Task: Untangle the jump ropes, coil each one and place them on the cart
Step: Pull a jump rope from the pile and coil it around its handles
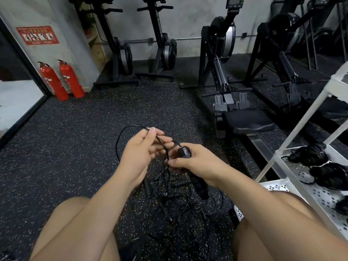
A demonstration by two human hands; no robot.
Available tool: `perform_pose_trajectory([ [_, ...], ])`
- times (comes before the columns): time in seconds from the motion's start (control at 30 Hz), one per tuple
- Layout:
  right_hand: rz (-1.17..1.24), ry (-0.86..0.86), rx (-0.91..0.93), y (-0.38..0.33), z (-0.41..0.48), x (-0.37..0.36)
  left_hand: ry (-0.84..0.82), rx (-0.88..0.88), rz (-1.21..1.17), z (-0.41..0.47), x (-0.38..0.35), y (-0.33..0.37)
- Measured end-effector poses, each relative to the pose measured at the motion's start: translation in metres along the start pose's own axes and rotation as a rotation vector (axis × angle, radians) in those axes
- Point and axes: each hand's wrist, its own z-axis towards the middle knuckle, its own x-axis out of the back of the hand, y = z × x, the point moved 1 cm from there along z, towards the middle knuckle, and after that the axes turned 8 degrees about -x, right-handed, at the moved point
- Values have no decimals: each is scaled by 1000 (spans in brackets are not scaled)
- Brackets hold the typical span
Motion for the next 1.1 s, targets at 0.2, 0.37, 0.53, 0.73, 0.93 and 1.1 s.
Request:
perform_pose_trajectory([
  [0.2, -26, 132, 105, 2, 0, -12, 99, 31, -192, 12, 8, -3],
  [0.37, 151, 177, 167, -18, -10, 1, -115, 184, -12, 2, 3, -12],
  [0.53, 397, 234, 206, -26, -14, 17, -370, 202, 134, -17, -15, -28],
  [0.73, 626, 308, 224, -31, -15, 38, -632, 147, 593, -29, -23, -63],
  [0.93, 725, 320, 195, -32, -15, 52, -645, 144, 716, -30, -31, -69],
  [1.1, 461, 214, 46, -24, -12, 55, -648, 121, 626, -31, -29, -51],
])
